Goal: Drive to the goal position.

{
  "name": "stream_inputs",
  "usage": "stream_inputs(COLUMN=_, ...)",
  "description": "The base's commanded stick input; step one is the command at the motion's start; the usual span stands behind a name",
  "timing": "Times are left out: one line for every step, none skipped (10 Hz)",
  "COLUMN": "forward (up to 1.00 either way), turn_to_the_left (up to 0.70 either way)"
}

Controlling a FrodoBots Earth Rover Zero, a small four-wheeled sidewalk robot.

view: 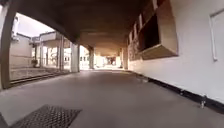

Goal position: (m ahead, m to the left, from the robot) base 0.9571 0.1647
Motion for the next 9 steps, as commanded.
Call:
stream_inputs(forward=0.85, turn_to_the_left=0.0)
stream_inputs(forward=0.85, turn_to_the_left=0.0)
stream_inputs(forward=0.85, turn_to_the_left=0.0)
stream_inputs(forward=0.85, turn_to_the_left=0.0)
stream_inputs(forward=0.85, turn_to_the_left=0.0)
stream_inputs(forward=0.85, turn_to_the_left=0.0)
stream_inputs(forward=0.85, turn_to_the_left=0.0)
stream_inputs(forward=0.85, turn_to_the_left=0.0)
stream_inputs(forward=0.85, turn_to_the_left=0.0)
